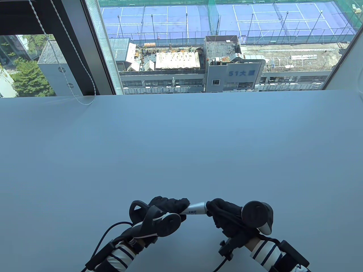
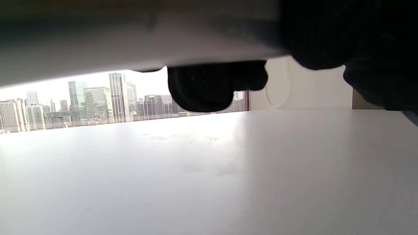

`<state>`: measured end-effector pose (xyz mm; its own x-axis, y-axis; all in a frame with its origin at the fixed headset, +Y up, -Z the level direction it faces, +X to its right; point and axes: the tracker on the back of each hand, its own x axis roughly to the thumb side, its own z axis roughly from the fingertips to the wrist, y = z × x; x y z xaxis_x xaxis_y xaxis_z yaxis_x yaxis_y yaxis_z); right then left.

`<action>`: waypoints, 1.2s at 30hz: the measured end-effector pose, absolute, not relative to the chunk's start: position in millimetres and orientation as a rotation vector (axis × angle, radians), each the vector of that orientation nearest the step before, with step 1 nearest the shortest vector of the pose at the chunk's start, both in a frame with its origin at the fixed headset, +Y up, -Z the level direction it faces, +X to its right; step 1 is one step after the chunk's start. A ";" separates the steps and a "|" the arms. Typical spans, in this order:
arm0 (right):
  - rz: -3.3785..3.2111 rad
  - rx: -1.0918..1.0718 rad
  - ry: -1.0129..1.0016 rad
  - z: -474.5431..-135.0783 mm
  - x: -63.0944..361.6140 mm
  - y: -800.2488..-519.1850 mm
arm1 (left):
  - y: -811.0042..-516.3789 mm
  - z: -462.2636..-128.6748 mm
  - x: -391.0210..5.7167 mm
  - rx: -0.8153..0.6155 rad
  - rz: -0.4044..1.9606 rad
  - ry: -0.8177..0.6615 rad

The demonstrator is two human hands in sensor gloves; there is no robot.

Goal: Screw tube cap onto toothpaste tube (Screw with right hand)

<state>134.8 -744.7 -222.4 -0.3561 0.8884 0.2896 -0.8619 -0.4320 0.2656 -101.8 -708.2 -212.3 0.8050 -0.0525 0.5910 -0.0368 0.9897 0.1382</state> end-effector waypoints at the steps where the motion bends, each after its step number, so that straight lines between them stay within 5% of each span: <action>1: 1.940 0.440 0.107 -222.7 135.4 -746.1 | -708.0 -211.8 -101.6 0.155 -0.019 -0.637; 5: 1.837 0.328 0.183 -223.9 137.2 -751.9 | -707.4 -213.5 -103.1 0.133 0.024 -0.630; 13: 2.047 0.708 -0.033 -219.0 132.7 -738.7 | -711.0 -215.9 -103.6 0.082 0.065 -0.626; 30: 1.843 0.241 0.237 -222.9 135.5 -757.6 | -708.6 -206.7 -91.9 0.264 -0.176 -0.647; 36: 1.818 0.309 0.076 -223.4 142.5 -749.4 | -697.8 -225.6 -94.0 0.161 -0.005 -0.497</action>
<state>142.5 -749.4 -223.4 -0.2360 0.9568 0.1701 -0.9392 -0.2695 0.2129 -94.0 -697.8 -225.6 0.8792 -0.0437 0.4745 -0.0347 0.9873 0.1551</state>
